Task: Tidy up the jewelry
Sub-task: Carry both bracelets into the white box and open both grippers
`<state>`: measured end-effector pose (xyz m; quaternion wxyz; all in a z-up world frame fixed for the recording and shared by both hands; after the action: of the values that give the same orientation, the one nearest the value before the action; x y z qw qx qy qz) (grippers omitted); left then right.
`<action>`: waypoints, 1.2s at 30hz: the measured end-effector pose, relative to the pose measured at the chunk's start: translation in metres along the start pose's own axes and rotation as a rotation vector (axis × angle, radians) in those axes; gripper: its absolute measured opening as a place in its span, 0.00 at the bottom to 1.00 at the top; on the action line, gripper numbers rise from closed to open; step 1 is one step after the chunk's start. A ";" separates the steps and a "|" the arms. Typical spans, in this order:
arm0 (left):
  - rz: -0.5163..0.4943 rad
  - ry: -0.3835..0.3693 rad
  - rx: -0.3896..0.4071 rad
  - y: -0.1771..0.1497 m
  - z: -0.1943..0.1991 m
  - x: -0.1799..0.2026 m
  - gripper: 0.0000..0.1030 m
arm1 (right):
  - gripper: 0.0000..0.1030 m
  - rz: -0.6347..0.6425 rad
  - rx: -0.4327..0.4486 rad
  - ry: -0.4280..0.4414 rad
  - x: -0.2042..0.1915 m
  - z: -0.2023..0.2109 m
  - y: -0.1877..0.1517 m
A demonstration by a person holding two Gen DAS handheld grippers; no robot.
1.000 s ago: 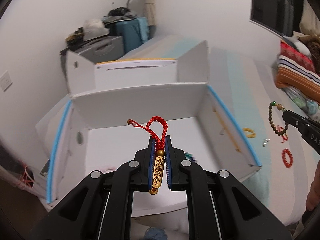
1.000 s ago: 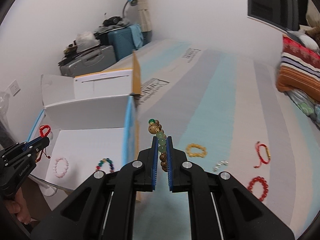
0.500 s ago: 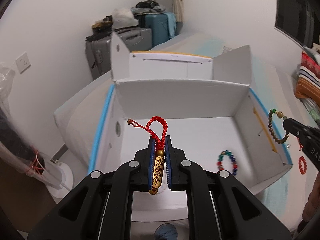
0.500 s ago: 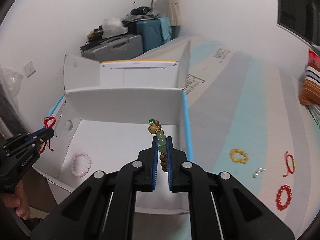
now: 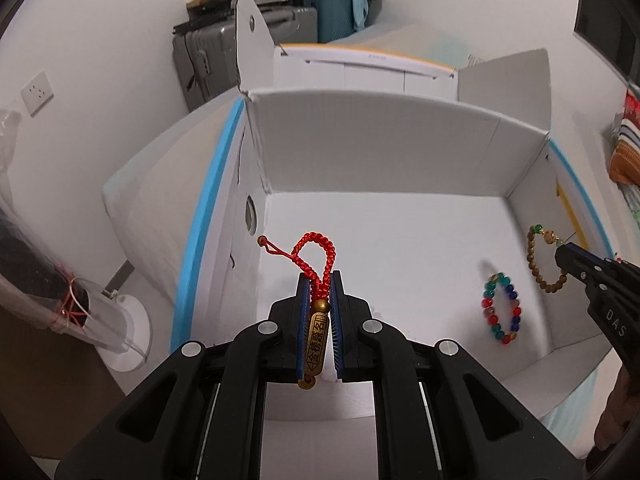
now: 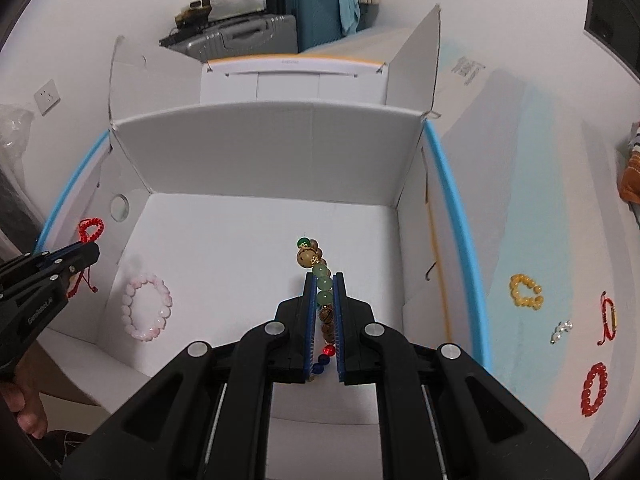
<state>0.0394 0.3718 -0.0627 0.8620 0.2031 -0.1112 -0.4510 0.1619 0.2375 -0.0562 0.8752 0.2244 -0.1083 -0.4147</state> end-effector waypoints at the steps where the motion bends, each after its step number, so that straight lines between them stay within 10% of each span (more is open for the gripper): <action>1: -0.002 0.004 -0.003 0.000 -0.002 0.000 0.09 | 0.07 0.001 -0.007 0.002 -0.001 -0.003 0.000; 14: -0.001 0.027 -0.038 -0.001 -0.012 -0.003 0.14 | 0.10 -0.014 -0.027 -0.014 -0.004 -0.016 -0.001; 23: -0.021 -0.024 -0.010 0.000 0.001 0.014 0.51 | 0.55 -0.030 0.041 -0.015 -0.004 0.008 0.004; 25: -0.016 0.012 0.035 0.003 0.011 0.015 0.73 | 0.66 -0.044 0.060 -0.021 0.002 0.017 0.006; 36: -0.025 -0.012 0.131 0.013 0.048 0.041 0.92 | 0.91 -0.117 0.142 -0.068 0.048 0.057 0.006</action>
<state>0.0546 0.3327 -0.0135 0.8403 0.2578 -0.1431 -0.4548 0.1755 0.1865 -0.0033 0.8271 0.2776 -0.1536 -0.4640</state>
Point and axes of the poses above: each gripper's, at about its wrist camera, not at the fingertips, and z roughly against the way its jaws point, x to its right, y to its top, the point moved 8 cm from there along -z, roughly the way its jaws point, and after that the axes turned 9 degrees about -x, right-handed, at the moved point
